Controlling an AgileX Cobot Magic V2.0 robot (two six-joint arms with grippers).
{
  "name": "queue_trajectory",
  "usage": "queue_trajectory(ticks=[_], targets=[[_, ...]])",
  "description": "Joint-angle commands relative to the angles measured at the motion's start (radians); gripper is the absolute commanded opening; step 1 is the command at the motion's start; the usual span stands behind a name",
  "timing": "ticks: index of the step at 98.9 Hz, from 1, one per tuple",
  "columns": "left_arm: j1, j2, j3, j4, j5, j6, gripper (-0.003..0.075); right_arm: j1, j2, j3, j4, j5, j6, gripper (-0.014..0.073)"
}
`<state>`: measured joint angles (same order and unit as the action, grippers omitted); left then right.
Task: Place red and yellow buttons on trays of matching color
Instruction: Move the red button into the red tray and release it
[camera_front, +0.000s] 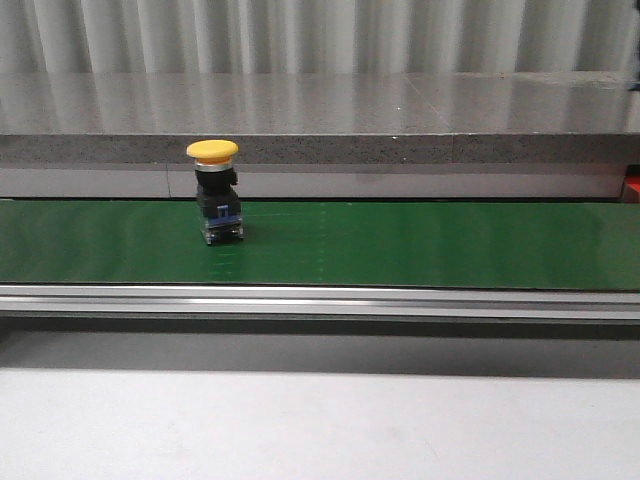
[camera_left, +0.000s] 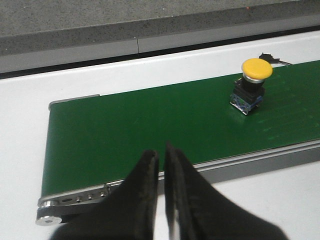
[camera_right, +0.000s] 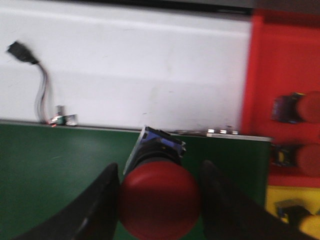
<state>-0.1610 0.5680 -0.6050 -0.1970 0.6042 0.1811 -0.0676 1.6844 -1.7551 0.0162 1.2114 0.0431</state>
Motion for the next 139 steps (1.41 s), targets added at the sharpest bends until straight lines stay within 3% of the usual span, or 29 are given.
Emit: queue_trajectory(ticks=[1, 27, 46, 94, 139], targets=[[-0.008, 0.001, -0.024, -0.016, -0.077, 0.0, -0.0006, -0.105, -0.049, -0.036, -0.016, -0.019, 0.018, 0.0183], [-0.008, 0.001, -0.024, -0.016, -0.077, 0.0, -0.0006, -0.388, -0.047, -0.034, -0.016, -0.075, 0.051, 0.0183], [-0.008, 0.001, -0.024, -0.016, -0.077, 0.0, -0.0006, -0.5, 0.02, -0.033, -0.016, -0.096, 0.074, 0.0183], [-0.008, 0.001, -0.024, -0.016, -0.077, 0.0, -0.0006, -0.513, 0.267, -0.033, -0.016, -0.15, 0.094, 0.0183], [-0.008, 0.001, -0.024, -0.016, -0.077, 0.0, -0.0006, -0.513, 0.332, -0.034, -0.016, -0.209, 0.099, 0.0211]])
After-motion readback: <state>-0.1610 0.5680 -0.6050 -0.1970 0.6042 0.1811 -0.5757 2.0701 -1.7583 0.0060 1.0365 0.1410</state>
